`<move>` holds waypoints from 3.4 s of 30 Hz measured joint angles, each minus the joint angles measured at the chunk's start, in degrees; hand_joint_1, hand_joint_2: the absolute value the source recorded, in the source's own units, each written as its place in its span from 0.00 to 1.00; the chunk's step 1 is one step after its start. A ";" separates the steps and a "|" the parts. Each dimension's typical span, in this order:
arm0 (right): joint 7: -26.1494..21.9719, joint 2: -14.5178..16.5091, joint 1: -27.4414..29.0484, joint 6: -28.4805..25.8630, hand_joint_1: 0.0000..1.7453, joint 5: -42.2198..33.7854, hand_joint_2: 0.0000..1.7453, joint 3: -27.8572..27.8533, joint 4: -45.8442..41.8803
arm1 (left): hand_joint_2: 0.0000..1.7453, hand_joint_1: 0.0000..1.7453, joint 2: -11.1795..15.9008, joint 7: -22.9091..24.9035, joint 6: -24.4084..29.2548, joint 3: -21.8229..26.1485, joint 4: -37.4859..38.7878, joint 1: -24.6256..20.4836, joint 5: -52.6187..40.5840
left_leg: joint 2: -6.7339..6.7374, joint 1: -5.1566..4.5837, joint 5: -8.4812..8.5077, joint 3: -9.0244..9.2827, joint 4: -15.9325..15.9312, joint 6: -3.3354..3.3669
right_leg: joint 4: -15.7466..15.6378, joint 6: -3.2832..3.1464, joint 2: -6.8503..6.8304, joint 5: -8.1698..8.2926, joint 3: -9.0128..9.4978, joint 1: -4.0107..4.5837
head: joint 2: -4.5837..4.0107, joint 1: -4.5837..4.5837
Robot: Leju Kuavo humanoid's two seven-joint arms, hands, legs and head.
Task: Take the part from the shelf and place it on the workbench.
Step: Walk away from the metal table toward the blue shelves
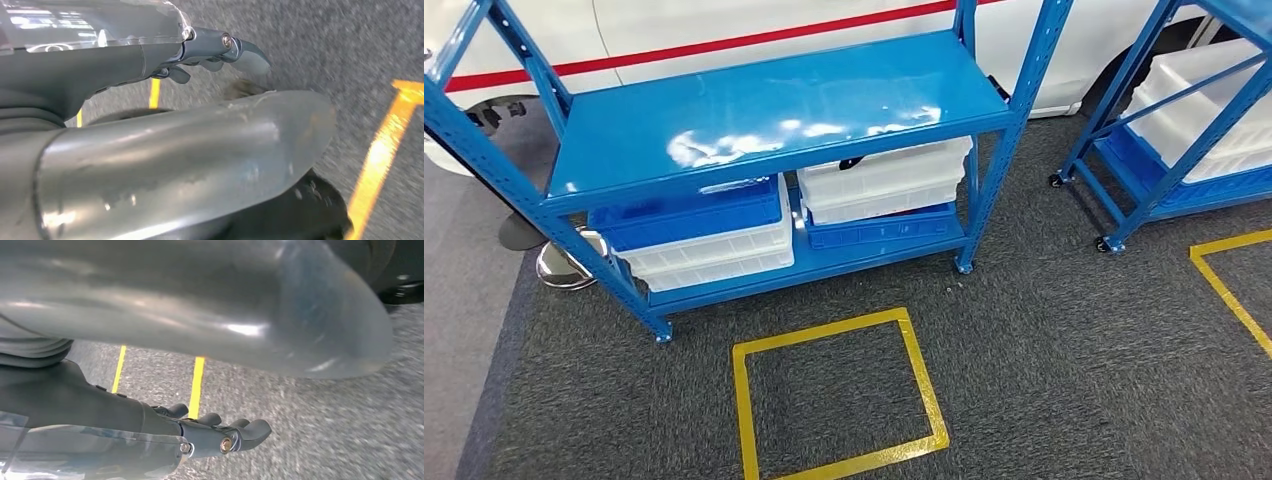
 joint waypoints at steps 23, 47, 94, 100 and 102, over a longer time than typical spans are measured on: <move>0.16 -0.10 -0.61 0.26 0.00 0.34 0.00 -0.33 0.28 | 0.00 0.00 0.24 0.56 0.08 0.02 0.32 -0.57 0.00 | -0.12 -0.27 -5.25 18.93 -13.44 -1.10 | 3.48 2.34 -2.17 9.09 -12.44 -2.56 | 0.00 0.96; -6.10 -0.05 -0.45 -1.05 0.00 0.68 0.00 -0.33 0.17 | 0.00 0.00 0.09 -0.99 0.39 0.01 0.32 -0.56 -0.10 | -0.10 -1.77 0.50 10.59 -14.15 2.51 | 7.96 3.12 -1.43 4.28 -10.38 -0.90 | 0.00 0.60; -9.10 -1.08 -0.38 -0.11 0.00 -3.17 1.00 -0.82 -1.94 | 1.00 0.00 3.10 3.83 0.74 -15.83 -0.31 2.12 11.30 | -0.65 -0.26 2.01 8.27 -13.81 0.22 | -1.13 4.40 -1.60 5.68 -4.95 -1.94 | 0.00 0.05; -7.89 -1.62 0.58 0.65 0.00 -5.67 1.00 0.83 -3.48 | 1.00 0.00 5.08 5.77 -0.26 -25.64 -1.35 3.79 18.82 | -0.65 -0.25 2.01 8.31 -13.85 0.20 | -1.12 4.37 -1.61 5.64 -4.94 -1.95 | 0.00 0.07; -7.48 -1.84 0.94 1.00 0.00 -6.53 1.00 1.43 -4.03 | 1.00 0.00 5.75 6.43 -0.56 -29.02 -1.73 4.39 21.34 | -0.65 -0.25 2.01 8.31 -13.85 0.20 | -1.12 4.37 -1.61 5.64 -4.93 -1.95 | -0.01 0.07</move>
